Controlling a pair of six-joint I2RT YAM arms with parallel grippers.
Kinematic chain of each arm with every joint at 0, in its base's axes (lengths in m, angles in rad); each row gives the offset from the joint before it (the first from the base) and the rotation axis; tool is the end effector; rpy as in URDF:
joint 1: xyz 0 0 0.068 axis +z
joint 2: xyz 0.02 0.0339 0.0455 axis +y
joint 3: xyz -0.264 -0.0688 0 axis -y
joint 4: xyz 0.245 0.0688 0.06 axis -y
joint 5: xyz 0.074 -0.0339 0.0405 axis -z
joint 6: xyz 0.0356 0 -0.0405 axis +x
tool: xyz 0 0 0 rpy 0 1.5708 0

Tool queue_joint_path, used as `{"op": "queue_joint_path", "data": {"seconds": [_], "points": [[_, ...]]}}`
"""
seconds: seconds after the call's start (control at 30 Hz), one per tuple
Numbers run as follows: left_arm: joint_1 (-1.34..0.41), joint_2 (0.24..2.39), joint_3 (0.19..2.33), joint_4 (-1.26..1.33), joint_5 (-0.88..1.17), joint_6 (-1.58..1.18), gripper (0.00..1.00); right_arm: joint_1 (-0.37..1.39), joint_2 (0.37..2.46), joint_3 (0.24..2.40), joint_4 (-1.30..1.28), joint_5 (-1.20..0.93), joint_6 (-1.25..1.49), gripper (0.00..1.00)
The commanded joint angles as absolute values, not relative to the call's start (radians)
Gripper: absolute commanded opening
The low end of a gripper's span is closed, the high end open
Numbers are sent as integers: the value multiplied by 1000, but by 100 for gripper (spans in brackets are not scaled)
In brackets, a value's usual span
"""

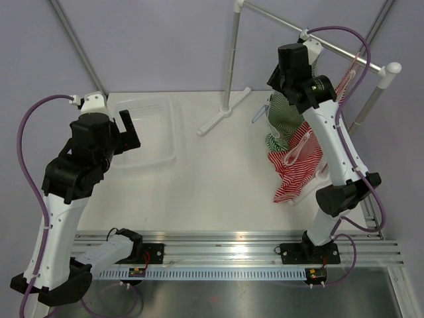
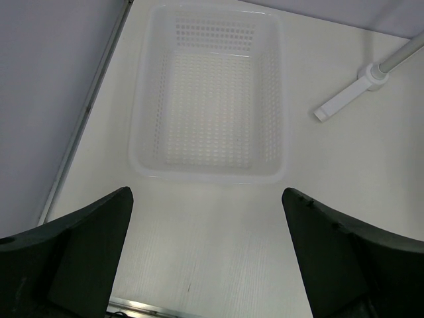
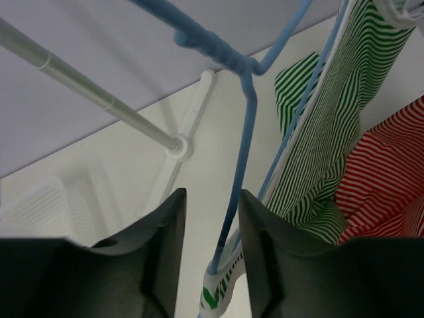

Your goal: Remove the tank top from the hanger

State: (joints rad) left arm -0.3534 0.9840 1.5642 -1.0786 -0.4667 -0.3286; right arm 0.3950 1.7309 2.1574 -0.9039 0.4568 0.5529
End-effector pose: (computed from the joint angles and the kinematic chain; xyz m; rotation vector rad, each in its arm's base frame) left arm 0.1357 -0.0330 0.4673 -0.2567 1.9958 0.0503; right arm 0.3332 0.1219 0.4814 0.4351 1.9506 0.1403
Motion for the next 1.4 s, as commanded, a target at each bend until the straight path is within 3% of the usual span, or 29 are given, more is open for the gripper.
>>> {"op": "queue_joint_path", "data": {"seconds": [0.0, 0.13, 0.27, 0.53, 0.77, 1.1, 1.37], "points": [[-357, 980, 1575, -1026, -445, -310, 99, 426, 1764, 2244, -865, 621, 552, 40], [-357, 977, 1566, -1023, -443, -307, 99, 443, 1769, 2252, -848, 635, 561, 25], [-357, 974, 1566, -1019, -448, -301, 99, 477, 1746, 2208, -809, 670, 572, 0], [-362, 979, 1572, -1014, -436, -298, 99, 523, 1753, 2324, -807, 706, 560, 0], [-362, 982, 1606, -1020, -433, -295, 99, 525, 1701, 2379, -792, 602, 563, 0], [-362, 1054, 1773, -963, -400, -250, 99, 526, 1484, 2067, -809, 114, 609, 0], [-365, 1121, 1816, -827, -163, -239, 99, 525, 1361, 1928, -804, -256, 439, 0]]}}
